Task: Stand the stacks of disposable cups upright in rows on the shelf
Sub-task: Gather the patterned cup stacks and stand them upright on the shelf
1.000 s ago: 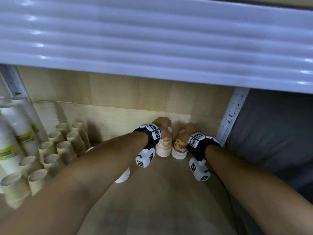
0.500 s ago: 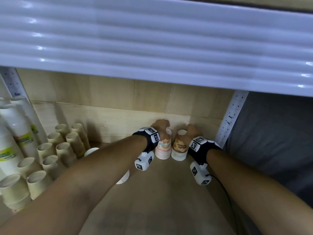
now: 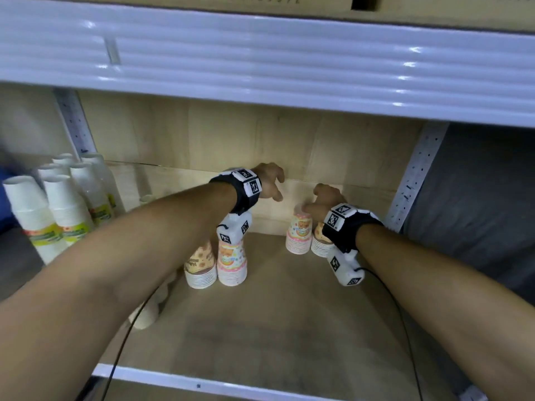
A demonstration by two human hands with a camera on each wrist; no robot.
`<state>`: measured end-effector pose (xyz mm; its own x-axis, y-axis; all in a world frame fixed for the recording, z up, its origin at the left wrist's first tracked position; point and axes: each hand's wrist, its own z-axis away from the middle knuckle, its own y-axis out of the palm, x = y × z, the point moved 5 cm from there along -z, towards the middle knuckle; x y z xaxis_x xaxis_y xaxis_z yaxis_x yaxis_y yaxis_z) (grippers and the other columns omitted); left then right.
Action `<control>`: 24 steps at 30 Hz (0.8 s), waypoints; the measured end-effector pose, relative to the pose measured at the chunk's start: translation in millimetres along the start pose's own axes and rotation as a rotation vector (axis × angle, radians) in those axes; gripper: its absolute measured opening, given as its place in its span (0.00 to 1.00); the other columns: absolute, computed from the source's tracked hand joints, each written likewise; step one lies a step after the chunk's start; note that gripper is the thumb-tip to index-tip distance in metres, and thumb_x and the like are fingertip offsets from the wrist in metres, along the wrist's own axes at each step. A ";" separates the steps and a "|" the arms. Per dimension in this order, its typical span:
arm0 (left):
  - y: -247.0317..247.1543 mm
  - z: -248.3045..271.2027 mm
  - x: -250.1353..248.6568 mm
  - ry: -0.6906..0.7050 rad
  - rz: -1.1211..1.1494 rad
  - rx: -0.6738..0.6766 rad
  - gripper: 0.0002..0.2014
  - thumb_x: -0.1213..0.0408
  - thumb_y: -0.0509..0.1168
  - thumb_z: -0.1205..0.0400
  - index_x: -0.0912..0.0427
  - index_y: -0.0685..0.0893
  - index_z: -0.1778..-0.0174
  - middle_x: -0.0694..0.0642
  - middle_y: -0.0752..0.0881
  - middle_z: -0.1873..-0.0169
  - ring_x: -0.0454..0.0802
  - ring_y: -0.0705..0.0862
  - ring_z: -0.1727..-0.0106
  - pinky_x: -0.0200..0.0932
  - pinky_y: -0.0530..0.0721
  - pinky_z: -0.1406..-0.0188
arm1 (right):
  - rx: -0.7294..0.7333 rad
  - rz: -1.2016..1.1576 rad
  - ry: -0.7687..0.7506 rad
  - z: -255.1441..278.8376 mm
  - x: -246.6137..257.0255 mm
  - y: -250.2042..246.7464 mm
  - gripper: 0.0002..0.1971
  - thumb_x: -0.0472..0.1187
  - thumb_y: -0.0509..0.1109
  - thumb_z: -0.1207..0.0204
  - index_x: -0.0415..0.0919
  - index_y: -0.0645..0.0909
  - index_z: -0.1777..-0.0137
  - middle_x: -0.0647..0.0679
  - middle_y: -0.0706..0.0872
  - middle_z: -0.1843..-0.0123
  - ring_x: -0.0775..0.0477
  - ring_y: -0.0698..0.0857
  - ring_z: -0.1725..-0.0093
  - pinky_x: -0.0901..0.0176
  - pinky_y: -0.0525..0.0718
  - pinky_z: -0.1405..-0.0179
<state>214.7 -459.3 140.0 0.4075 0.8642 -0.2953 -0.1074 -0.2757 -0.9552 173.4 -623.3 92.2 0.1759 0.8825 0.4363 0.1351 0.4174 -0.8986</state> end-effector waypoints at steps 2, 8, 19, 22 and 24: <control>-12.2 14.2 16.4 -0.045 -0.024 0.000 0.26 0.57 0.76 0.24 0.53 0.78 0.30 0.53 0.75 0.31 0.57 0.79 0.35 0.43 0.77 0.46 | 0.022 0.013 -0.047 4.3 21.7 5.9 0.31 0.54 0.74 0.31 0.44 0.73 0.30 0.44 0.76 0.29 0.40 0.77 0.32 0.53 0.77 0.39; -21.7 54.8 65.9 -0.166 -0.084 0.042 0.25 0.58 0.77 0.25 0.53 0.81 0.33 0.53 0.75 0.33 0.55 0.78 0.35 0.44 0.77 0.44 | 0.136 0.025 -0.188 29.5 80.7 28.8 0.26 0.52 0.75 0.28 0.44 0.78 0.32 0.45 0.79 0.33 0.42 0.80 0.35 0.58 0.77 0.43; 5.4 98.8 113.6 -0.232 -0.122 0.135 0.27 0.61 0.78 0.27 0.53 0.81 0.31 0.53 0.73 0.29 0.53 0.77 0.33 0.39 0.75 0.47 | 0.340 0.066 -0.294 56.7 133.3 76.3 0.32 0.51 0.78 0.31 0.47 0.74 0.27 0.47 0.77 0.30 0.44 0.78 0.33 0.58 0.76 0.44; 16.7 103.9 122.4 -0.222 -0.129 0.113 0.27 0.64 0.77 0.25 0.57 0.81 0.29 0.54 0.74 0.27 0.52 0.76 0.28 0.29 0.69 0.49 | 0.364 0.075 -0.304 61.1 138.0 88.4 0.36 0.49 0.79 0.31 0.45 0.72 0.23 0.46 0.75 0.26 0.43 0.76 0.28 0.57 0.76 0.38; 22.9 105.7 128.5 -0.227 -0.084 0.126 0.27 0.64 0.77 0.24 0.58 0.80 0.28 0.55 0.79 0.31 0.52 0.79 0.29 0.31 0.73 0.46 | 0.376 0.069 -0.309 64.1 140.1 94.7 0.38 0.48 0.79 0.31 0.45 0.70 0.22 0.46 0.74 0.24 0.43 0.75 0.27 0.57 0.76 0.36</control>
<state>168.7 -310.1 78.1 0.2079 0.9579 -0.1980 -0.1991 -0.1567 -0.9674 148.3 -446.3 65.3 -0.1332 0.9102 0.3922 -0.2383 0.3547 -0.9041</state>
